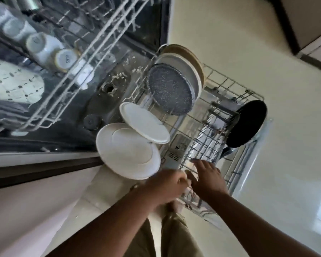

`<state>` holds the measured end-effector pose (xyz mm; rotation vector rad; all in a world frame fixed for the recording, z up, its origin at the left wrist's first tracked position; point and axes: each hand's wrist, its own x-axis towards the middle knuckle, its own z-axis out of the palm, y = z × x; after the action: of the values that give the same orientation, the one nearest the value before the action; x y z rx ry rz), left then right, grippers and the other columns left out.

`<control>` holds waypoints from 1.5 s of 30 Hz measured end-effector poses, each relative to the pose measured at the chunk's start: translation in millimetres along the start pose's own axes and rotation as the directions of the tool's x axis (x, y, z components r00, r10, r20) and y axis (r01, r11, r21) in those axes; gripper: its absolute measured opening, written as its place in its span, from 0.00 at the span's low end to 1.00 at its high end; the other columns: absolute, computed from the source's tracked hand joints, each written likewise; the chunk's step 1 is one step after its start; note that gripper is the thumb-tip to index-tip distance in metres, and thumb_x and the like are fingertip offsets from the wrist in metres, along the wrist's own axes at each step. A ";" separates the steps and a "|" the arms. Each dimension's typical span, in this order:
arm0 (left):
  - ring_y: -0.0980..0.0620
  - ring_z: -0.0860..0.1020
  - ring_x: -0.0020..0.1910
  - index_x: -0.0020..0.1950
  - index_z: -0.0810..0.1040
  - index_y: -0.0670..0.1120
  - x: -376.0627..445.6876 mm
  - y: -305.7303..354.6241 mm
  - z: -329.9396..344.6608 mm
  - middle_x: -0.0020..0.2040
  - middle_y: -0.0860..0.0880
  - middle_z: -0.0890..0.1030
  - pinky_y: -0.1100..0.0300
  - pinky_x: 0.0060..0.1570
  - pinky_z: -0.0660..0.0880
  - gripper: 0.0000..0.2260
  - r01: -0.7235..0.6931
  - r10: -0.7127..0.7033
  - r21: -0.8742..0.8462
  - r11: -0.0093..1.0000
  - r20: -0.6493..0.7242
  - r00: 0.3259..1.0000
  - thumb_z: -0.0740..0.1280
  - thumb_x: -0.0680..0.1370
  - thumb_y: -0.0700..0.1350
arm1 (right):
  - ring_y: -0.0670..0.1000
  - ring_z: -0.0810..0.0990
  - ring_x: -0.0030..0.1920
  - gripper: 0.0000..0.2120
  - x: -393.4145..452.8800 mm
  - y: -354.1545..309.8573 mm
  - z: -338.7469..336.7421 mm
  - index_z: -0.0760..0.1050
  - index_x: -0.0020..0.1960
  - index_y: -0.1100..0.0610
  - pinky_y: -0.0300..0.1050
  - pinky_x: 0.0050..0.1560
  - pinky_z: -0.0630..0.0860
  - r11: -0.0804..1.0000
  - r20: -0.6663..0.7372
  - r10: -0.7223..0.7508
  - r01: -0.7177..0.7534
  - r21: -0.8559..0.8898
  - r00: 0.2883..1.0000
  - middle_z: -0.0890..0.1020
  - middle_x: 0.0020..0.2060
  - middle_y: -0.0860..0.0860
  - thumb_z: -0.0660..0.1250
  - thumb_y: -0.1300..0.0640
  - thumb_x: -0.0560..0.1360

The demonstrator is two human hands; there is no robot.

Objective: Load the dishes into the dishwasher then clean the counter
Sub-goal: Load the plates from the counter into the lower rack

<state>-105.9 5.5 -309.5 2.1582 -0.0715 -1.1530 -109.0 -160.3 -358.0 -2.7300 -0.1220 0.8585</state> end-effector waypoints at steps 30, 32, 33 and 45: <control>0.45 0.29 0.74 0.78 0.34 0.51 157.7 36.7 -10.5 0.78 0.47 0.33 0.42 0.72 0.33 0.40 -0.044 0.177 0.733 0.679 -0.105 0.979 0.49 0.76 0.71 | 0.52 0.61 0.74 0.33 50.8 128.7 0.1 0.57 0.77 0.42 0.53 0.68 0.64 -0.142 0.201 0.574 -0.146 0.979 0.794 0.63 0.75 0.49 0.44 0.29 0.76; 0.45 0.29 0.75 0.78 0.34 0.51 154.3 30.0 -17.9 0.78 0.46 0.32 0.42 0.73 0.33 0.40 -0.031 0.181 0.714 0.699 -0.135 0.974 0.48 0.76 0.71 | 0.52 0.69 0.69 0.30 55.2 128.4 0.7 0.62 0.73 0.38 0.43 0.50 0.69 -0.165 0.254 0.593 -0.194 0.967 0.764 0.70 0.71 0.47 0.45 0.28 0.76; 0.44 0.30 0.75 0.78 0.34 0.51 152.0 26.1 -21.6 0.78 0.46 0.32 0.42 0.73 0.33 0.41 -0.023 0.181 0.698 0.715 -0.153 0.972 0.48 0.75 0.71 | 0.53 0.69 0.69 0.30 58.2 128.1 1.2 0.61 0.74 0.38 0.41 0.46 0.67 -0.171 0.274 0.603 -0.214 0.962 0.749 0.69 0.71 0.47 0.45 0.28 0.76; 0.47 0.33 0.76 0.79 0.37 0.50 101.1 -28.0 -41.5 0.78 0.46 0.36 0.50 0.69 0.27 0.43 0.061 0.138 0.561 0.826 -0.305 0.942 0.38 0.70 0.74 | 0.56 0.77 0.56 0.30 111.7 20.6 -12.4 0.65 0.74 0.49 0.45 0.45 0.71 -0.221 0.373 0.453 -0.303 0.927 0.810 0.67 0.73 0.58 0.45 0.34 0.80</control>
<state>-20.5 14.3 -382.7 2.8382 -0.3445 -0.7785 -10.3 -164.9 -415.5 -1.1588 1.0820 0.4667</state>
